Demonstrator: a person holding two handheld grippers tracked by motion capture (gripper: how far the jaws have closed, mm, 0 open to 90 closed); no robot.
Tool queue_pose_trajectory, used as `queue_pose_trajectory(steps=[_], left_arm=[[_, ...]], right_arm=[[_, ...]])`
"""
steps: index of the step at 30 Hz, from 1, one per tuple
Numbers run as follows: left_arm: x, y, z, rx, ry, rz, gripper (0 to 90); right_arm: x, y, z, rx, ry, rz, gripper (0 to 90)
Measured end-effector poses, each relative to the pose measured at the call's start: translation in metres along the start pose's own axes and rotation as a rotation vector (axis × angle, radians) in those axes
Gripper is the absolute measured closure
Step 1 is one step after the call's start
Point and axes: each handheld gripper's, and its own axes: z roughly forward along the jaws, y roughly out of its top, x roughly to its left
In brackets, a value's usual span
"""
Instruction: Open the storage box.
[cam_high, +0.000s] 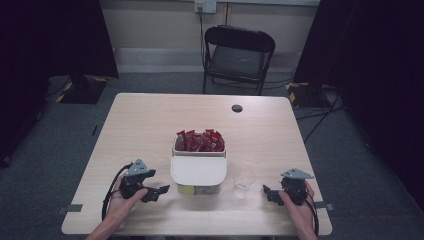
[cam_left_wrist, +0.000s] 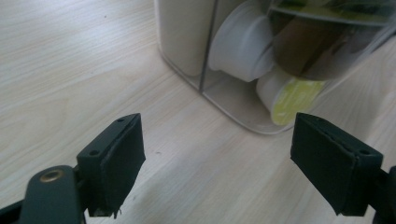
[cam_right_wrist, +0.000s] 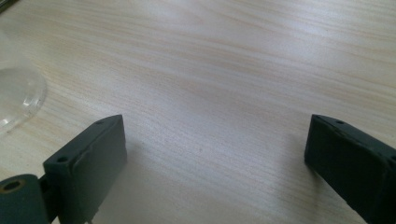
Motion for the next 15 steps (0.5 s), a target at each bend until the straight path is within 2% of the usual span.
queue_pose_trajectory(steps=[10, 15], left_arm=[[-0.008, 0.01, -0.002, -0.038, -0.043, 0.018, 16.9], [-0.013, 0.015, 0.002, -0.042, -0.048, 0.034, 16.7]], right_arm=[[0.0, 0.0, 0.0, 0.0, 0.0, 0.0, 5.2], [0.0, 0.0, 0.0, 0.0, 0.0, 0.0, 5.2]])
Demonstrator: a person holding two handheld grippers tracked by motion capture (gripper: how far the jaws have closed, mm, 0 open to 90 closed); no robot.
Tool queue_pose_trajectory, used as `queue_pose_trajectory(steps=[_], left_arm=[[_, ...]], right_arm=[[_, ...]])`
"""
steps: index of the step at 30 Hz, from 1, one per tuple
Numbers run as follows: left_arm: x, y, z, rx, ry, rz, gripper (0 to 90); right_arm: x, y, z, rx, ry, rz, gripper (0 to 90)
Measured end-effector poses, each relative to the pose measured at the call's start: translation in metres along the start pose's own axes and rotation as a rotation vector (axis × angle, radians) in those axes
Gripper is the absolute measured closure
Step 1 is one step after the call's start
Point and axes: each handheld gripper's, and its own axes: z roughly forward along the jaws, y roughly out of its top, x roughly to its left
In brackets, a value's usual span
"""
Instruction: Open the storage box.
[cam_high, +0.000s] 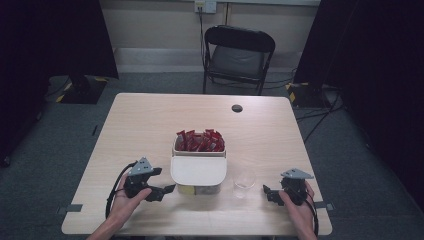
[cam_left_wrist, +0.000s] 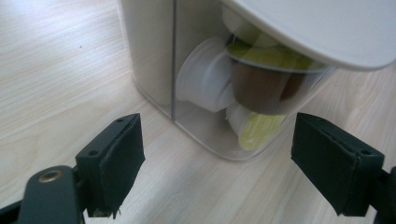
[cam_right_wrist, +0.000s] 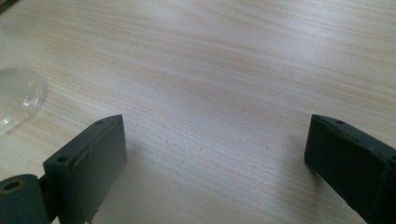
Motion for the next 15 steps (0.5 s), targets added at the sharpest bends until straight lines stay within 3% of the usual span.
queue_pose_trajectory(steps=[6, 15], left_arm=[[-0.0029, 0.0043, 0.0045, -0.01, -0.01, 0.022, 15.6], [-0.0031, 0.0092, 0.0019, -0.04, -0.037, 0.012, 14.4]], right_arm=[[0.0, 0.0, 0.0, 0.0, 0.0, 0.0, 5.2], [-0.0001, 0.0, 0.0001, -0.001, 0.0, -0.001, 5.2]])
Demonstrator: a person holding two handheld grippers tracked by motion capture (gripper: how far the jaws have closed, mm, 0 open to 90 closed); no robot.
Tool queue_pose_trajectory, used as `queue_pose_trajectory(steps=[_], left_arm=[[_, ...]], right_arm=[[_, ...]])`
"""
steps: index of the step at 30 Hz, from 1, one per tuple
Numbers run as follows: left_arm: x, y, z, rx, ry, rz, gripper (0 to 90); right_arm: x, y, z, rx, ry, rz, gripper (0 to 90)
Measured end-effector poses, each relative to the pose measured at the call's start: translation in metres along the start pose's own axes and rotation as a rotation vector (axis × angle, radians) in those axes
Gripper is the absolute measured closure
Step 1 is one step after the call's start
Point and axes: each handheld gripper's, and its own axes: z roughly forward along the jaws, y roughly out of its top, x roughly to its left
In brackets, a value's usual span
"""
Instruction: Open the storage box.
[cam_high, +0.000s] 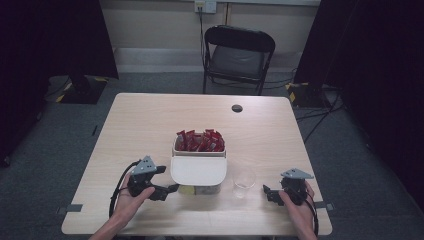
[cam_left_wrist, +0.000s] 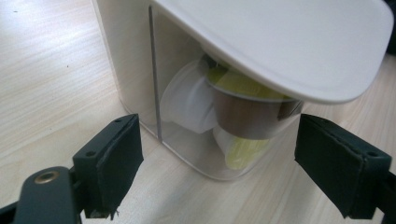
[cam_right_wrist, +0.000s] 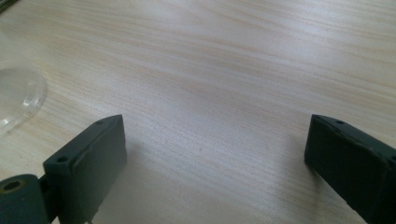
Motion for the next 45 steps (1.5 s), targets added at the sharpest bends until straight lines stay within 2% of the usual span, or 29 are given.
queue_pose_trajectory(steps=[2, 7, 10, 14, 15, 18, 23, 27, 35, 39, 45], left_arm=[[-0.001, 0.002, 0.0, -0.005, -0.017, -0.011, 14.0], [-0.002, 0.005, 0.001, -0.014, -0.03, -0.019, 13.1], [-0.004, 0.009, 0.004, 0.0, -0.033, -0.006, 12.5], [-0.003, 0.01, 0.003, 0.004, -0.044, -0.018, 12.3], [-0.003, 0.011, 0.002, -0.011, -0.046, -0.026, 12.1], [-0.002, 0.012, 0.0, -0.022, -0.047, -0.023, 11.6], [-0.001, 0.016, -0.004, -0.054, -0.046, -0.062, 15.0], [0.001, 0.018, -0.004, -0.054, -0.051, -0.054, 14.7], [0.002, 0.022, -0.006, -0.063, -0.051, -0.067, 15.0], [0.003, 0.023, -0.006, -0.061, -0.052, -0.054, 15.2], [0.006, 0.024, -0.005, -0.056, -0.071, -0.079, 15.0]], right_arm=[[0.0, 0.0, 0.0, 0.0, 0.0, 0.0, 5.2], [0.0, 0.0, 0.0, 0.001, 0.0, 0.001, 5.2], [0.0, 0.0, 0.0, 0.001, -0.001, 0.001, 5.2], [0.0, 0.0, 0.0, 0.001, -0.001, 0.001, 5.2], [0.0, 0.0, 0.0, 0.001, -0.001, 0.001, 5.2], [0.0, 0.0, 0.0, 0.0, 0.0, 0.0, 5.2], [0.0, 0.0, 0.0, 0.0, 0.0, 0.0, 5.0], [0.0, 0.0, 0.0, 0.001, -0.001, 0.002, 5.0], [0.0, 0.0, 0.0, 0.001, 0.0, 0.0, 5.0], [0.0, 0.0, 0.0, 0.002, 0.0, 0.002, 5.0], [0.0, 0.0, 0.0, 0.001, -0.001, 0.002, 5.0]])
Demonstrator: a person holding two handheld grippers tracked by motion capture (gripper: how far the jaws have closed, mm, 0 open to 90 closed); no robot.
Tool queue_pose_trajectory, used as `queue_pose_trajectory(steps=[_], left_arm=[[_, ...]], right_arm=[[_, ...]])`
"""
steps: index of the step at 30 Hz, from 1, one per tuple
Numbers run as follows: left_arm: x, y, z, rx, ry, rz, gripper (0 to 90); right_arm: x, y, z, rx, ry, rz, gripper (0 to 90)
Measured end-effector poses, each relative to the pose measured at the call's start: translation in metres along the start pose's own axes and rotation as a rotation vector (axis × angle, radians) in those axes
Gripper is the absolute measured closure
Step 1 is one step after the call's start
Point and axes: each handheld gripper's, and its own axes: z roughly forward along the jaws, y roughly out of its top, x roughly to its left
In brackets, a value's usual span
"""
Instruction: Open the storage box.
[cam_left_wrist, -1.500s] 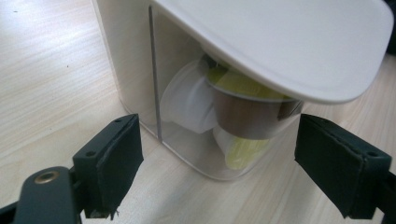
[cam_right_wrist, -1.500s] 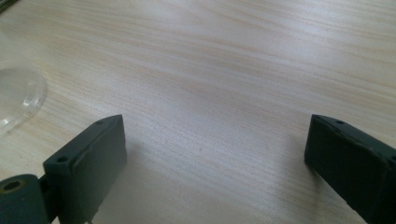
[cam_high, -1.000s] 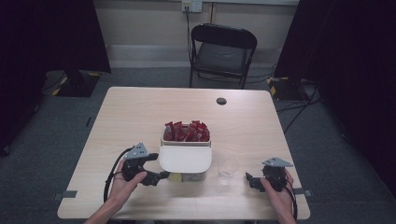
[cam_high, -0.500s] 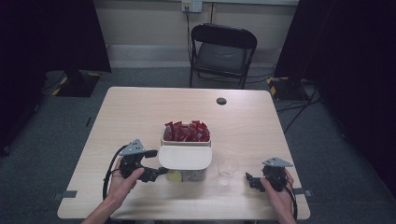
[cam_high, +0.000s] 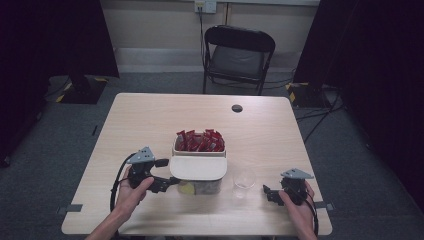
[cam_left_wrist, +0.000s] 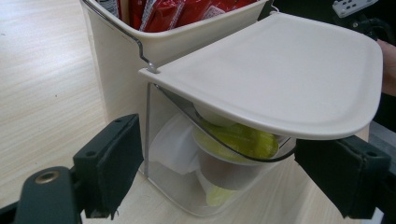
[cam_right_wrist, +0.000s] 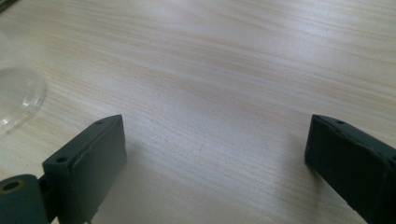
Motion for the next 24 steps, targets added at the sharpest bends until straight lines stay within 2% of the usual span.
queue_pose_trajectory(steps=[1, 5, 16, 24], left_arm=[[0.001, 0.001, 0.0, 0.005, -0.005, -0.01, 15.5], [0.001, 0.004, -0.001, 0.006, 0.009, -0.001, 15.5], [0.0, 0.015, 0.001, 0.027, 0.007, 0.002, 15.7], [0.002, 0.023, -0.001, 0.024, 0.01, -0.002, 15.7]], right_arm=[[0.0, 0.0, 0.0, 0.0, 0.0, 0.0, 5.0], [0.0, 0.0, 0.0, 0.001, 0.001, 0.0, 5.0], [0.0, 0.0, 0.0, 0.0, 0.001, 0.0, 5.0], [0.0, 0.0, 0.0, 0.001, 0.001, 0.0, 5.0]])
